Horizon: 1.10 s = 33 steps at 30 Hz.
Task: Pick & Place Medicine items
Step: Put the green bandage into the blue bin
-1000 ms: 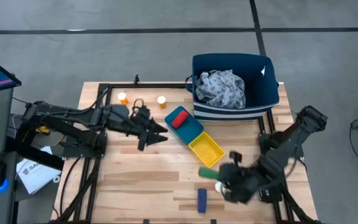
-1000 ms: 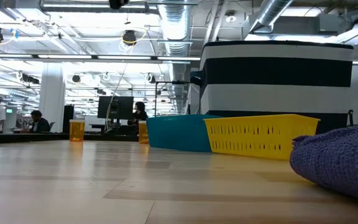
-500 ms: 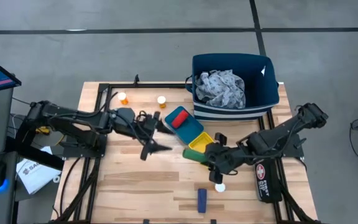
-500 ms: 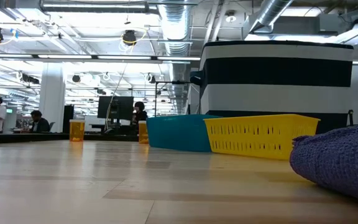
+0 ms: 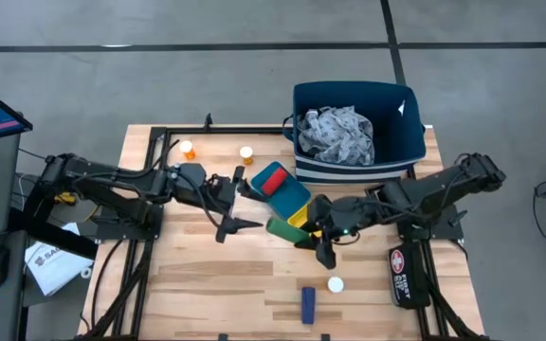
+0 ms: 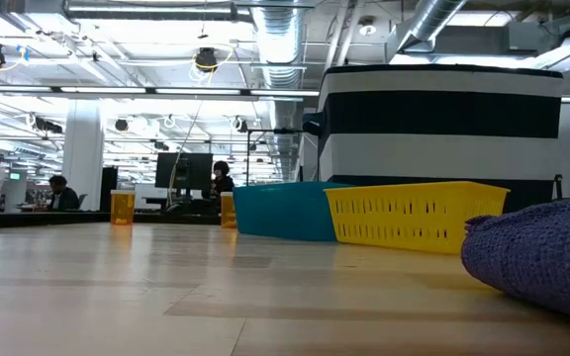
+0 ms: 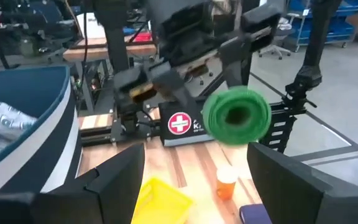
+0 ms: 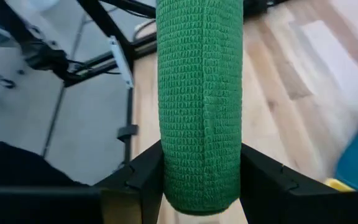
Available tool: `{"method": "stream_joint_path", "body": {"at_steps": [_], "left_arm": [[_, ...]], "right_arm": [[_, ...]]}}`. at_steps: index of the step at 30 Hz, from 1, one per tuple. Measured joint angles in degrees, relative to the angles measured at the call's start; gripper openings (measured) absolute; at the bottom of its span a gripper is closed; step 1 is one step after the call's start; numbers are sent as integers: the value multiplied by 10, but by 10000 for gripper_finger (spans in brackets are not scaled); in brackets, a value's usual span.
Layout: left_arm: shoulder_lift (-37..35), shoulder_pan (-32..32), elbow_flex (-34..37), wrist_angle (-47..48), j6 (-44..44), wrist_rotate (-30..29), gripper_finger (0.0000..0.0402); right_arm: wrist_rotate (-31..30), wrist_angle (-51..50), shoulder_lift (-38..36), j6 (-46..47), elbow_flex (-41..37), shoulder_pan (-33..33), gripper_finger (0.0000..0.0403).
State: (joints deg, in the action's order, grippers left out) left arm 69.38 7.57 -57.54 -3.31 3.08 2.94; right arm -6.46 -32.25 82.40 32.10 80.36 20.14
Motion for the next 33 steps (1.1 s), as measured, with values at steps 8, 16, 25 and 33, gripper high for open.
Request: {"method": "stream_joint_path", "body": {"at_steps": [8,16,25,33], "left_arm": [[0,2,0,-8,-4,28,274],[0,3,0,-7,-8,67,273],[0,3,0,48,-8,75,273],[0,3,-1,89,-4,75,273]], "right_arm": [[61,27,1,-12,0,-44,166],[98,45,5,-17,-1,-66,166],[107,46,5,-12,-1,-62,166],[112,40,5,-6,-1,-60,166]]}}
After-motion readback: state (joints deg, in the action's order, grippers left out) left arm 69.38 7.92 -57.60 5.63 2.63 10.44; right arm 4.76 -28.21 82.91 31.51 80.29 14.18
